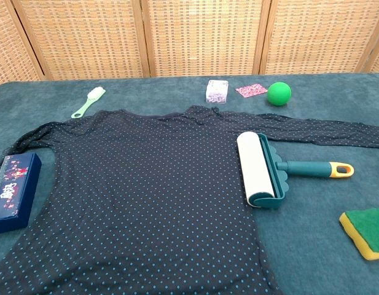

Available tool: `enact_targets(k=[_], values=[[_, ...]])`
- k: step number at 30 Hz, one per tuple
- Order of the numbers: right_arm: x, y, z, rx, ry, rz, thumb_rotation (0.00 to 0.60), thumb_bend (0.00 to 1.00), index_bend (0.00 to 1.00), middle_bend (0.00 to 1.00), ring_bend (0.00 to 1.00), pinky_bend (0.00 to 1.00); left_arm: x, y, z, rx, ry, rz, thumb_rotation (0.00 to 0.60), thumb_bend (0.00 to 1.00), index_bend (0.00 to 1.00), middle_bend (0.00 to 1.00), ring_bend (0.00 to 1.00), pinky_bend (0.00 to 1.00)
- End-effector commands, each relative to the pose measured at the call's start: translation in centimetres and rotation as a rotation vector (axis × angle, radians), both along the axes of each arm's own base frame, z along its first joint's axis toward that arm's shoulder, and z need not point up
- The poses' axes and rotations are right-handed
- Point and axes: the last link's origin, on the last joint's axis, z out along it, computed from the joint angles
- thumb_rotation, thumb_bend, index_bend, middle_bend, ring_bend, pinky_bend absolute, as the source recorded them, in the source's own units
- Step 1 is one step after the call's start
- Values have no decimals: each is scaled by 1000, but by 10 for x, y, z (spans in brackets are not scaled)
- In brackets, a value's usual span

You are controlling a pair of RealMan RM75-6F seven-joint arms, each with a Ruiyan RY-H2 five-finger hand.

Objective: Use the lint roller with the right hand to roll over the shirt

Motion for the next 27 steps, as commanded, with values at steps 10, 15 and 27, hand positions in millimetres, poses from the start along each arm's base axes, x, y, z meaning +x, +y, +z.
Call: enact_targets(k=[10, 15, 27], values=[[7, -22, -9, 66, -7, 15, 600, 0, 0, 146, 162, 32, -1, 0, 3, 13, -14, 0, 600, 0, 0, 0, 0, 0], [29, -78, -28, 189, 7, 83, 600, 0, 0, 732, 761, 823, -4, 6, 3, 6, -19, 22, 600, 0, 0, 0, 0, 0], [72, -147, -87, 476, -19, -26, 600, 0, 50, 1000, 1000, 1000, -8, 19, -4, -9, 7, 65, 600, 0, 0, 0, 0, 0]])
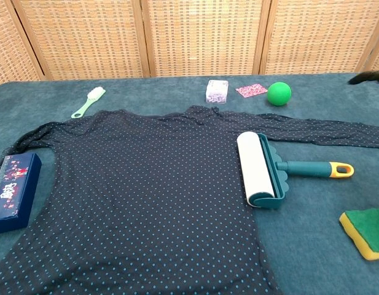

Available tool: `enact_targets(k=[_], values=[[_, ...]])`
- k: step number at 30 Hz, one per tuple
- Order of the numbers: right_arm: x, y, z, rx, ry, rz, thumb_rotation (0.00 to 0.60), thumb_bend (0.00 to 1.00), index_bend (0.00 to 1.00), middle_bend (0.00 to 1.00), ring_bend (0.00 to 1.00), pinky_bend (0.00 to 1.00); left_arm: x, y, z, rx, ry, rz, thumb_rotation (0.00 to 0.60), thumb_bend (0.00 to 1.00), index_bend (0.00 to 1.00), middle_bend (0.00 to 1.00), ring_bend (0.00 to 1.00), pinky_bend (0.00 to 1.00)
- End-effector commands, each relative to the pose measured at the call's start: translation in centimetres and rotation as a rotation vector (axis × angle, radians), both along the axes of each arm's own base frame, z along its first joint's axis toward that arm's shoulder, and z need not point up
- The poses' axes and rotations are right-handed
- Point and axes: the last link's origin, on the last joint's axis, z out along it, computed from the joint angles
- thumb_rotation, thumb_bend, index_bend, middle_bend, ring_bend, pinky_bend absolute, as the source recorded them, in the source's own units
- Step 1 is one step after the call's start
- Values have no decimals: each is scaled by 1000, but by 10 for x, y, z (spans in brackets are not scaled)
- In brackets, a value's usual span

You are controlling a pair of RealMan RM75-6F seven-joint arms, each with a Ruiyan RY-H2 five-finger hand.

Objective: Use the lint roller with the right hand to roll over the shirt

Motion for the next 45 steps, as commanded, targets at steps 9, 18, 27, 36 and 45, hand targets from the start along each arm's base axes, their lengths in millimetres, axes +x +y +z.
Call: enact_targets(k=[9, 18, 27, 36, 45], values=[[39, -37, -72, 92, 48, -32, 600, 211, 348, 1000, 1000, 1000, -2, 9, -3, -11, 12, 17, 600, 0, 0, 0, 0, 0], [38, -39, -94, 94, 90, -41, 600, 357, 430, 1000, 1000, 1000, -3, 11, -3, -16, 12, 19, 600, 0, 0, 0, 0, 0], [33, -41, -106, 99, 117, -52, 600, 421, 435, 1000, 1000, 1000, -3, 12, -4, -18, 14, 21, 600, 0, 0, 0, 0, 0], [35, -39, -122, 117, 127, -67, 600, 426, 430, 1000, 1000, 1000, -2, 12, -4, -18, 11, 22, 600, 0, 0, 0, 0, 0], [37, -40, -133, 118, 138, -70, 600, 483, 442, 1000, 1000, 1000, -3, 13, -3, -18, 4, 25, 600, 0, 0, 0, 0, 0]])
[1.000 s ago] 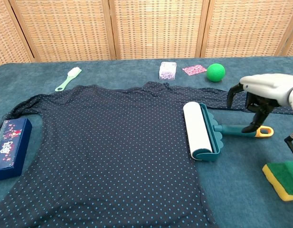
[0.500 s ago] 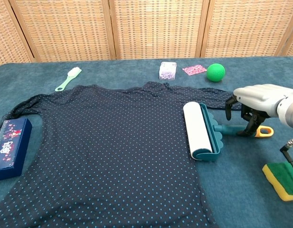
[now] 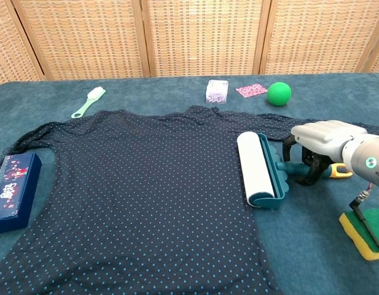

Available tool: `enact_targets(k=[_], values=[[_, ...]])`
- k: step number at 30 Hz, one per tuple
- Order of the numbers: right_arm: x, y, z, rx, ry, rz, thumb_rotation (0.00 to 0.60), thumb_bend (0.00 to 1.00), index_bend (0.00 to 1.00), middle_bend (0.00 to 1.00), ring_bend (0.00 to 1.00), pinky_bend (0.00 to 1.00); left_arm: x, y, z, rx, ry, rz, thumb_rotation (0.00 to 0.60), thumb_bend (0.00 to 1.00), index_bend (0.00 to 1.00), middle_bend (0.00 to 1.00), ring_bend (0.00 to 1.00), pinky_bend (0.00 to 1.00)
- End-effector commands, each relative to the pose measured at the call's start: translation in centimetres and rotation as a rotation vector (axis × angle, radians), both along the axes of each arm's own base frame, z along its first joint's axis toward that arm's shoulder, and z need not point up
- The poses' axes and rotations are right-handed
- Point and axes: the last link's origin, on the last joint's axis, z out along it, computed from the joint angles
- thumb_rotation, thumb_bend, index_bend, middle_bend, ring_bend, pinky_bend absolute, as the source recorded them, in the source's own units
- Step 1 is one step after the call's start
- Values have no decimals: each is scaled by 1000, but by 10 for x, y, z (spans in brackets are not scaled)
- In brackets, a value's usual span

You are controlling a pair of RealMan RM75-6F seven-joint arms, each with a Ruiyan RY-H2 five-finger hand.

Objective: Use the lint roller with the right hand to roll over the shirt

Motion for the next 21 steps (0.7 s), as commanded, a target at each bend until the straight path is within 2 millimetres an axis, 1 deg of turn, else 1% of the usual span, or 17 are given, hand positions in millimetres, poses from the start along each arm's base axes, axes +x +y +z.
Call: enact_targets(k=[1, 3, 5, 8, 11, 16, 18, 19, 21], values=[[1, 0, -3, 0, 4, 0, 600, 499, 448, 1000, 1000, 1000, 0, 0, 0, -2, -2, 1, 600, 0, 0, 0, 0, 0], [1, 0, -5, -1, 8, 3, 600, 534, 463, 1000, 1000, 1000, 0, 0, 0, -2, -3, 1, 600, 0, 0, 0, 0, 0], [1, 0, -7, -1, 13, 10, 600, 598, 491, 1000, 1000, 1000, 0, 1, 0, -1, -6, 2, 600, 0, 0, 0, 0, 0], [1, 0, -8, -6, 16, 13, 600, 766, 549, 1000, 1000, 1000, 0, 0, 0, -2, -6, 3, 600, 0, 0, 0, 0, 0], [1, 1, -8, -9, 23, 22, 600, 846, 589, 1000, 1000, 1000, 0, 0, 0, -2, -8, 3, 600, 0, 0, 0, 0, 0], [5, 0, -3, -22, 28, 41, 600, 860, 640, 1000, 1000, 1000, 0, 0, 1, -2, -12, 3, 600, 0, 0, 0, 0, 0], [9, -3, 2, -39, 28, 56, 600, 860, 649, 1000, 1000, 1000, 0, 0, 1, -1, -14, 3, 600, 0, 0, 0, 0, 0], [18, -8, 9, -65, 40, 88, 600, 860, 653, 1000, 1000, 1000, 0, 0, 1, -2, -17, 3, 600, 0, 0, 0, 0, 0], [27, -11, 15, -77, 59, 107, 600, 860, 658, 1000, 1000, 1000, -1, 1, 2, -4, -20, 4, 600, 0, 0, 0, 0, 0]])
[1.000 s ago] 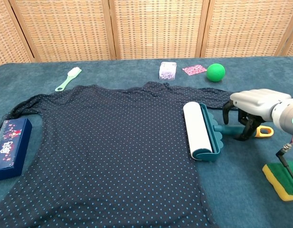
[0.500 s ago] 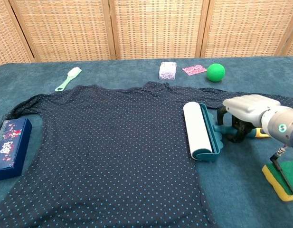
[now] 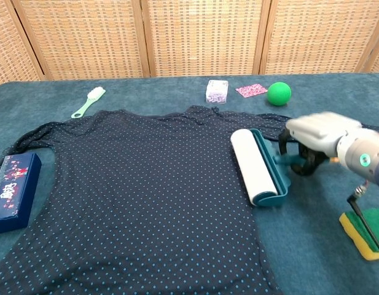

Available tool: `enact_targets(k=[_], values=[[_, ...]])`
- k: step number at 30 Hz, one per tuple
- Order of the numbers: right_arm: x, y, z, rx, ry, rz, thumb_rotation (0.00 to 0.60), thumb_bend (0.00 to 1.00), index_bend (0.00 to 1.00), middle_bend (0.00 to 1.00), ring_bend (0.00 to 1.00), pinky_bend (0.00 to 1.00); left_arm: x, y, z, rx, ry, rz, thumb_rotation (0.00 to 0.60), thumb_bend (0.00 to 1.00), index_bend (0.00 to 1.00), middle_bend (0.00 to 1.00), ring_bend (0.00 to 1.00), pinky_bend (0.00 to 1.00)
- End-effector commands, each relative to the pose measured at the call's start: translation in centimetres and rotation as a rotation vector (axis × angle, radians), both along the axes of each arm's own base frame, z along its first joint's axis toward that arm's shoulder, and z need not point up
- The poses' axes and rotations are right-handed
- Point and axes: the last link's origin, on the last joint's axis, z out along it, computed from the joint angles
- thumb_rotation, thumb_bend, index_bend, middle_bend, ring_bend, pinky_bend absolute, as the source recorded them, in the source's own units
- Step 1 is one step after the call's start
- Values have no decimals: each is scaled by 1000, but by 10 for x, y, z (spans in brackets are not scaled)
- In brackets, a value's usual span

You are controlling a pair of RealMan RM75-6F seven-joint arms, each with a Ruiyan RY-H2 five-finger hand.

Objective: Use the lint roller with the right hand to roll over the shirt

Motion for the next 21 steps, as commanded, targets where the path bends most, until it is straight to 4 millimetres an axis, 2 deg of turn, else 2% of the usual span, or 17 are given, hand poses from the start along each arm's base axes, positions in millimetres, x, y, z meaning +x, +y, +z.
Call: enact_targets(k=[1, 5, 10, 13, 21], values=[[20, -10, 15, -41, 39, 52, 600, 860, 660, 1000, 1000, 1000, 0, 1, 1, -2, -3, 0, 600, 0, 0, 0, 0, 0], [41, -19, 25, -74, 114, 98, 600, 860, 667, 1000, 1000, 1000, -1, 2, 1, -5, -10, 2, 600, 0, 0, 0, 0, 0], [60, -26, 27, -92, 227, 147, 600, 860, 675, 1000, 1000, 1000, -2, 3, 1, -14, -16, 4, 600, 0, 0, 0, 0, 0], [77, -32, 21, -96, 311, 155, 600, 860, 675, 1000, 1000, 1000, -3, 6, 2, -20, -23, 7, 600, 0, 0, 0, 0, 0], [95, -34, 0, -88, 408, 153, 600, 860, 684, 1000, 1000, 1000, -6, 9, 4, -28, -41, 14, 600, 0, 0, 0, 0, 0]])
